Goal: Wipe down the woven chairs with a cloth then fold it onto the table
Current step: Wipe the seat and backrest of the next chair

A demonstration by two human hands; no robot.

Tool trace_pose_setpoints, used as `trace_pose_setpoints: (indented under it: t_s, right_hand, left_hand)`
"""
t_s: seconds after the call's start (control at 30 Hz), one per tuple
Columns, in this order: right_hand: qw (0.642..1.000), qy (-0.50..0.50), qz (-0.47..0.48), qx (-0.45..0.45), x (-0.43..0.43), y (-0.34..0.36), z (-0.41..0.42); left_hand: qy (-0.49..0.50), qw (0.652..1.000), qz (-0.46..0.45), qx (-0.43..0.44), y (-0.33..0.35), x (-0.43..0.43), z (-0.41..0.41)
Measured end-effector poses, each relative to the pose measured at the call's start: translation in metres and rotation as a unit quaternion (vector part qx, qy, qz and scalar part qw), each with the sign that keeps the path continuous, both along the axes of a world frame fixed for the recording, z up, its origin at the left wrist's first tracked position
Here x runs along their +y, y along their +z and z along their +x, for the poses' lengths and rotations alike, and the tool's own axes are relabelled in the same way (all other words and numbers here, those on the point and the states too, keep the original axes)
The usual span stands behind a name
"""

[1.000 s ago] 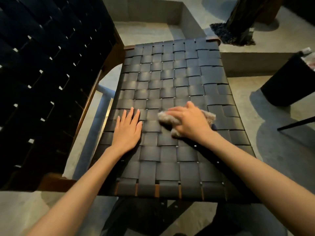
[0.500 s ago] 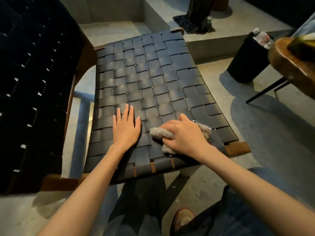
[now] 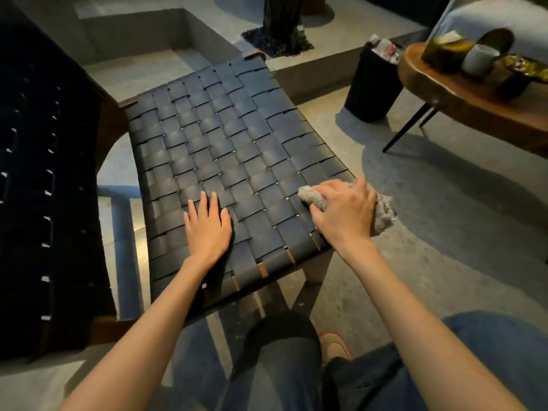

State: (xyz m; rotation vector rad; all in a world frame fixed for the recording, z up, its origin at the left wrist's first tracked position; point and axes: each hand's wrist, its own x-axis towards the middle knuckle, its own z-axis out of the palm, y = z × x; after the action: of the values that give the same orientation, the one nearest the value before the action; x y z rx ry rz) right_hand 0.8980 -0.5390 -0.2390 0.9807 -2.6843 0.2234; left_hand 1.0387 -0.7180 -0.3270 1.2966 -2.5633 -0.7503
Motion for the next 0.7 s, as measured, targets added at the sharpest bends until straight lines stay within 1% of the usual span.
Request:
trace_pose_setpoints:
  t_s: [0.03,0.13,0.17,0.2,0.27,0.33,0.37,0.4,0.43,0.5,0.6,0.7]
  right_hand:
    - [1.000,0.005,0.008,0.001,0.000,0.000,0.005]
    - [0.997,0.073,0.019,0.004,0.004,0.001,0.015]
    - [0.996,0.083,0.018,0.010,0.009,0.000,0.016]
    - [0.997,0.073,0.011,0.018,0.015,0.000,0.015]
    - [0.999,-0.018,-0.015,0.026,0.027,0.002,0.007]
    - [0.990,-0.132,-0.041,0.003,0.032,0.005,-0.004]
    - [0.985,-0.166,-0.047,-0.009,0.031,0.007,-0.008]
    - [0.983,-0.175,-0.044,-0.016,0.030,0.007,-0.010]
    - [0.986,-0.164,-0.034,-0.018,0.030,0.006,-0.010]
    - [0.994,-0.106,-0.021,-0.022,0.032,0.005,-0.006]
    - [0.998,-0.036,-0.033,-0.047,0.036,0.003,0.010]
    - [0.999,0.005,-0.024,-0.044,0.031,-0.005,0.030]
  left_hand:
    - [-0.007,1.000,0.009,-0.004,0.001,0.005,-0.001]
    - [-0.043,0.999,0.025,0.014,0.008,0.024,-0.008]
    - [-0.065,0.997,0.028,0.028,0.011,0.033,-0.011]
    - [-0.088,0.995,0.030,0.041,0.013,0.041,-0.012]
    - [-0.130,0.990,0.020,0.056,0.016,0.053,-0.014]
    - [-0.158,0.985,0.000,0.063,0.017,0.058,-0.012]
    - [-0.166,0.984,-0.005,0.067,0.017,0.058,-0.011]
    - [-0.174,0.982,-0.006,0.070,0.017,0.056,-0.011]
    - [-0.179,0.981,-0.005,0.074,0.016,0.055,-0.011]
    - [-0.181,0.980,-0.007,0.078,0.014,0.054,-0.011]
    - [-0.177,0.981,-0.008,0.083,0.014,0.053,-0.011]
    - [-0.178,0.981,-0.011,0.080,0.015,0.054,-0.009]
